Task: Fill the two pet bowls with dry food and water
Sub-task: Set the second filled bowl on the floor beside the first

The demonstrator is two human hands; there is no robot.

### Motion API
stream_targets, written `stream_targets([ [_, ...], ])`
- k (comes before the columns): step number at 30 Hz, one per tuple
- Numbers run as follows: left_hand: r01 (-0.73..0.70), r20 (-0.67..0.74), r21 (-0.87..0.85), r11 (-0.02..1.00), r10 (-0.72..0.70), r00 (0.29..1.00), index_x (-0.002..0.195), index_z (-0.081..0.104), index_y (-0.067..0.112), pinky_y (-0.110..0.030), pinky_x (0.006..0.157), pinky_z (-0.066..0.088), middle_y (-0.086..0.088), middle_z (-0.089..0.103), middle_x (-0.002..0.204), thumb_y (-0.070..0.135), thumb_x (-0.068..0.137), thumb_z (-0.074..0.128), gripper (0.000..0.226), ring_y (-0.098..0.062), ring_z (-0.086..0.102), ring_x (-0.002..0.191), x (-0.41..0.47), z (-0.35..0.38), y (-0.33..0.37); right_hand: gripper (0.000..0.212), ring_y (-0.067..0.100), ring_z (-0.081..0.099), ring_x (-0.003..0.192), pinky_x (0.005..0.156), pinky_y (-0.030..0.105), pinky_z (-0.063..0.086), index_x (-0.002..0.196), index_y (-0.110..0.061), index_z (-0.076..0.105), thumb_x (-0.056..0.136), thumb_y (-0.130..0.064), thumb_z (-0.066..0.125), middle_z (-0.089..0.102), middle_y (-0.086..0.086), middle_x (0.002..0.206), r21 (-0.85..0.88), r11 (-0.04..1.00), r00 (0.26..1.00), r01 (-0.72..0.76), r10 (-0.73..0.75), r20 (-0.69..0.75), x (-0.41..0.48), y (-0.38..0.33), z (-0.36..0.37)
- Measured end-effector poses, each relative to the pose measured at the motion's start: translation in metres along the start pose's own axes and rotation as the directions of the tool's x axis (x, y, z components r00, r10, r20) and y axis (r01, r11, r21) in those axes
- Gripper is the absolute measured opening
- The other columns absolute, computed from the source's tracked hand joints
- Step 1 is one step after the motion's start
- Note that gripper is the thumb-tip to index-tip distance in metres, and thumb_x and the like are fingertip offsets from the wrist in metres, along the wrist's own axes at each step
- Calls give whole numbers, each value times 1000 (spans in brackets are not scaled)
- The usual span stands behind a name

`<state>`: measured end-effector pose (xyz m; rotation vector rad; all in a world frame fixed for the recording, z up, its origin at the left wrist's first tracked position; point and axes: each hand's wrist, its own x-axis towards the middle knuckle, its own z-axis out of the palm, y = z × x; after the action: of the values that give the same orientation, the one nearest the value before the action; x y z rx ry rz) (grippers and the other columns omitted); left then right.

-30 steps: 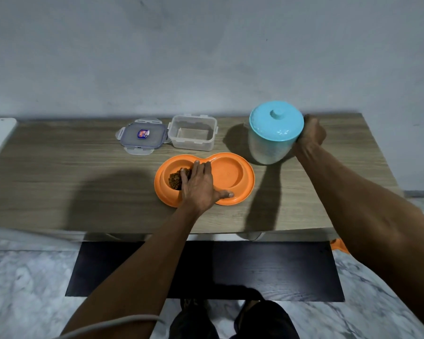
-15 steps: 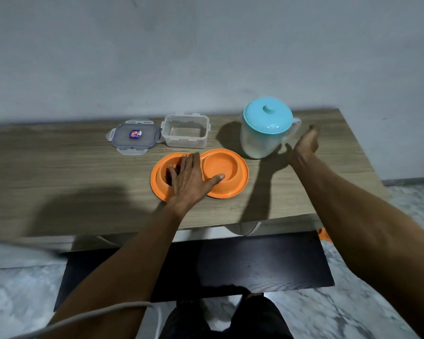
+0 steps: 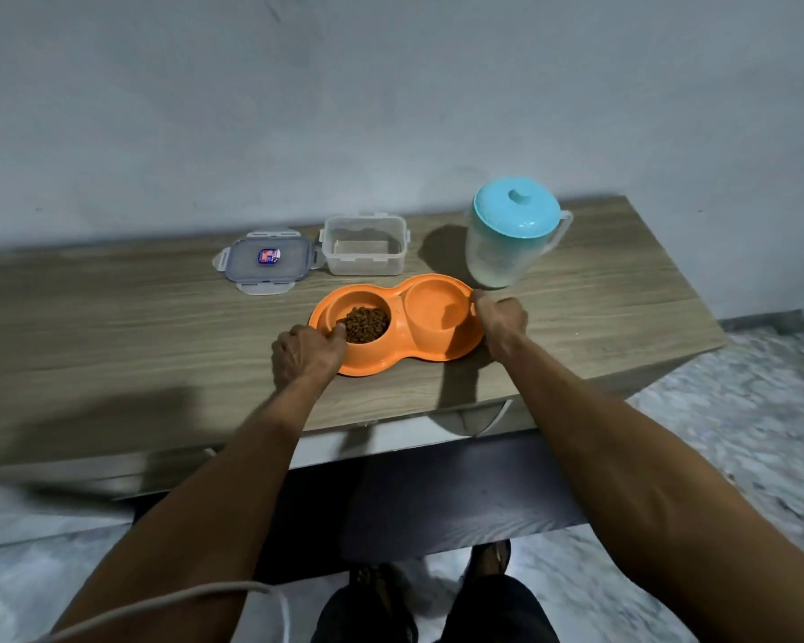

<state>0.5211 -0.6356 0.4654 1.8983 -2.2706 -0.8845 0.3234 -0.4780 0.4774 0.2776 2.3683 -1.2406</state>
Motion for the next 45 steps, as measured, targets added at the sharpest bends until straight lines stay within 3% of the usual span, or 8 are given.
stream_targets([
  [4, 43, 71, -116, 992, -35, 997, 108, 69, 5, -44, 84, 55, -19, 68, 110, 62, 81, 59, 64, -40, 64, 103, 4, -1, -1, 75, 41, 63, 105, 88, 51, 58, 118, -4, 66, 63, -54, 66, 61, 18, 123, -157, 986, 998, 59, -57, 19, -2, 9, 11],
  [7, 110, 105, -217, 970, -89, 991, 99, 71, 10, -43, 78, 60, -15, 73, 97, 64, 62, 58, 67, -37, 71, 85, 11, 2, -3, 71, 40, 64, 101, 84, 51, 59, 114, -3, 68, 62, -51, 68, 62, 18, 121, -181, 981, 998, 62, -60, 20, -3, 13, 11],
  [15, 132, 111, -277, 952, -105, 988, 92, 66, 14, -45, 76, 61, -14, 73, 93, 64, 53, 60, 63, -35, 72, 81, -2, 16, -2, 56, 37, 63, 102, 85, 50, 59, 111, -1, 68, 73, -43, 75, 64, 19, 117, -109, 993, 999, 47, -48, -6, -16, 29, -19],
  [19, 97, 113, -229, 968, -73, 991, 87, 66, 15, -48, 74, 61, -13, 73, 89, 76, 38, 52, 79, -36, 73, 75, -6, 45, 8, 54, 37, 65, 100, 86, 49, 59, 107, -2, 70, 73, -44, 75, 67, 18, 114, -75, 996, 998, 47, -49, -32, -13, 44, -59],
  [26, -7, 146, -298, 955, 53, 988, 84, 63, 14, -54, 78, 59, -17, 69, 101, 60, 63, 65, 51, -41, 70, 85, -117, 69, 84, 51, 37, 67, 94, 78, 50, 61, 104, 1, 70, 72, -39, 75, 68, 19, 110, 45, 997, 994, 60, -55, -100, 5, 83, -169],
  [31, -68, 152, -290, 955, 116, 982, 107, 67, 2, -48, 80, 60, -25, 65, 115, 53, 74, 68, 60, -43, 68, 92, -206, 107, 143, 53, 38, 67, 94, 78, 50, 61, 100, -3, 70, 65, -42, 75, 70, 17, 106, 74, 996, 986, 58, -46, -163, 22, 119, -274],
  [42, -261, 242, -247, 933, 320, 916, 112, 65, 1, -28, 37, 38, -21, 63, 119, 42, 83, 67, 50, -39, 68, 92, -368, 211, 289, 45, 35, 65, 89, 67, 49, 63, 99, 0, 68, 72, -35, 76, 66, 17, 106, 191, 982, 956, -1, 57, -287, 82, 193, -488],
  [45, -308, 264, -263, 914, 375, 889, 112, 65, 1, -39, 67, 58, -22, 63, 121, 42, 82, 68, 51, -40, 65, 102, -393, 242, 335, 45, 34, 64, 87, 66, 49, 63, 101, 0, 68, 72, -32, 75, 65, 15, 103, 234, 972, 939, -16, 95, -330, 106, 204, -536],
])
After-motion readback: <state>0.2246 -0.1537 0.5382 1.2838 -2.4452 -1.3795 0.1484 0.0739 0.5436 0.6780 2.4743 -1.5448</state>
